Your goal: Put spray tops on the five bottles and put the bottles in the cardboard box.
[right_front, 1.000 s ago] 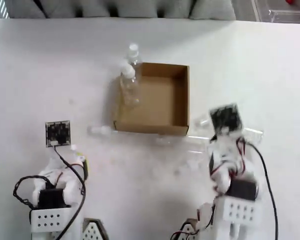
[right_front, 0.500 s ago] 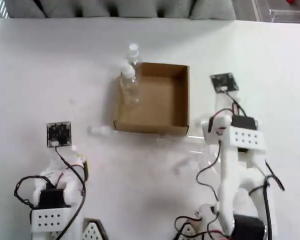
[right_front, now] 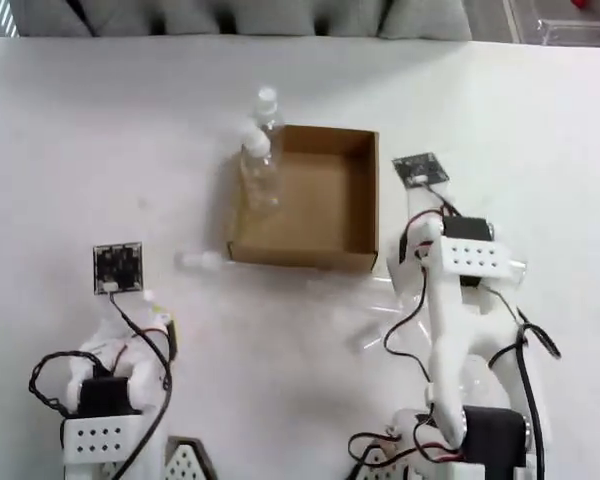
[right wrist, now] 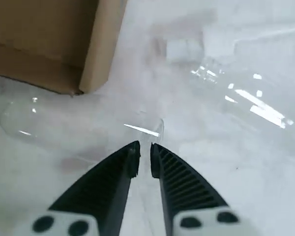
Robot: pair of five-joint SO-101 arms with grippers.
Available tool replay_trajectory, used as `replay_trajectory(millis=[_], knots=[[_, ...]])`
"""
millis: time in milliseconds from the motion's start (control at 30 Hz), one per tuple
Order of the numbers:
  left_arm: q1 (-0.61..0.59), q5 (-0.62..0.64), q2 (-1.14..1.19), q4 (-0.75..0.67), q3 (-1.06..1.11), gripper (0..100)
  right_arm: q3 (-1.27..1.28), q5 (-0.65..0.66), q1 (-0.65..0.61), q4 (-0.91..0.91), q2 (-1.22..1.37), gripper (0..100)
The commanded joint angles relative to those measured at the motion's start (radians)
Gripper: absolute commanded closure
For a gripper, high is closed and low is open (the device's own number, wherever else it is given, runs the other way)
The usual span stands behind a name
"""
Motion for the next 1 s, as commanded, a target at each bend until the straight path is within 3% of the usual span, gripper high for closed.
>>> replay_trajectory(millis=[0, 400, 667, 767, 967], knots=[[-0.005, -0.014, -0.015, -0.031, -0.005, 98, 0.000, -0.011, -0.104, 0.111, 0.013, 97.9], [-0.008, -0.014, -0.015, -0.031, -0.005, 98, -0.006, 0.000, -0.208, 0.239, 0.007, 97.9], [-0.008, -0.014, -0.015, -0.031, -0.005, 98, -0.005, 0.376, -0.188, 0.335, -0.229, 97.4], [-0.005, -0.014, -0.015, -0.031, -0.005, 98, -0.005, 0.450, -0.186, 0.334, -0.349, 97.3], [-0.005, -0.014, -0.015, -0.031, -0.005, 98, 0.008, 0.293, -0.145, 0.168, -0.404, 97.8]])
